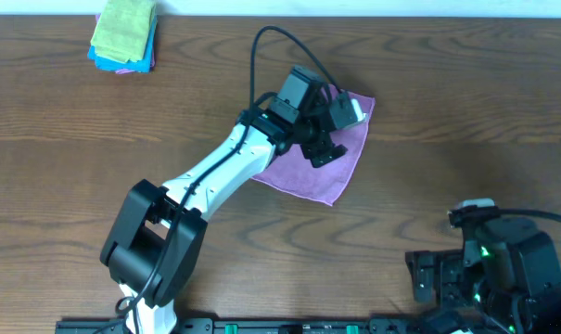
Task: Fold the cloth
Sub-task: 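Grasp the folded-over corner with the left gripper and pull it flat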
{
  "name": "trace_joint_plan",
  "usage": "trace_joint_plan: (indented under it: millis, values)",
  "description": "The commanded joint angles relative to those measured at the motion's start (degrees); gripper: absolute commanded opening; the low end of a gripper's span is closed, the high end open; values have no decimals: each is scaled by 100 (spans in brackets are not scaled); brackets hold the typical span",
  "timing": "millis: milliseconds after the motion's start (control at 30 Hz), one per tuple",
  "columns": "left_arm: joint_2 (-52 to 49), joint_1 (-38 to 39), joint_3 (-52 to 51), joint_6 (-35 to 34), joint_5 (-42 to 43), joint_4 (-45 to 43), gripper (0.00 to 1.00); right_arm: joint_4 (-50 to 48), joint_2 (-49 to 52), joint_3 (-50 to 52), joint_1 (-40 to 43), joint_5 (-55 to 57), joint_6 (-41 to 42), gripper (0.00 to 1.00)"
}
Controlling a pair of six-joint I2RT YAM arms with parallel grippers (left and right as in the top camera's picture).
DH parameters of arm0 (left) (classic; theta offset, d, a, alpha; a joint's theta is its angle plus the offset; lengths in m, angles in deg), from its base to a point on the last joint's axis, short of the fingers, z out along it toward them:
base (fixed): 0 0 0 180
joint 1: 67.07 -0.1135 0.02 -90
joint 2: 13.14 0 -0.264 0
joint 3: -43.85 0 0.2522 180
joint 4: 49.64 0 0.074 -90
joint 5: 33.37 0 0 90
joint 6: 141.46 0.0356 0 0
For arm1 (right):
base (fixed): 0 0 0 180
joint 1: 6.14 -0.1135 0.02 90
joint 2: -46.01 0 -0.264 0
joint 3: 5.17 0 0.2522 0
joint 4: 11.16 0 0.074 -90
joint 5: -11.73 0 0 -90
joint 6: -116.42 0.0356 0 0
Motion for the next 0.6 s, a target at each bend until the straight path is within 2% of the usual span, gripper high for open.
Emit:
trace_joint_plan:
  millis: [0,133,233,267,333,567]
  values:
    - [-70,153,155,-96,232,57,95,55,-31,-81,61,57,-267,99]
    - [-81,289,155,-90,210,-13,95,190,-31,-83,61,59,-302,99]
    - [-229,323,155,-577,-706,-428,95,275,-31,-83,61,55,-282,99]
    - [-415,328,157,-859,-1204,-782,95,267,-31,-83,61,50,-216,99]
    - [-787,326,201,-1130,-1670,-1255,95,264,-33,-83,61,48,-138,99]
    - [-1757,146,1078,-1554,-2286,-1082,95,177,-33,-83,61,-101,98,99]
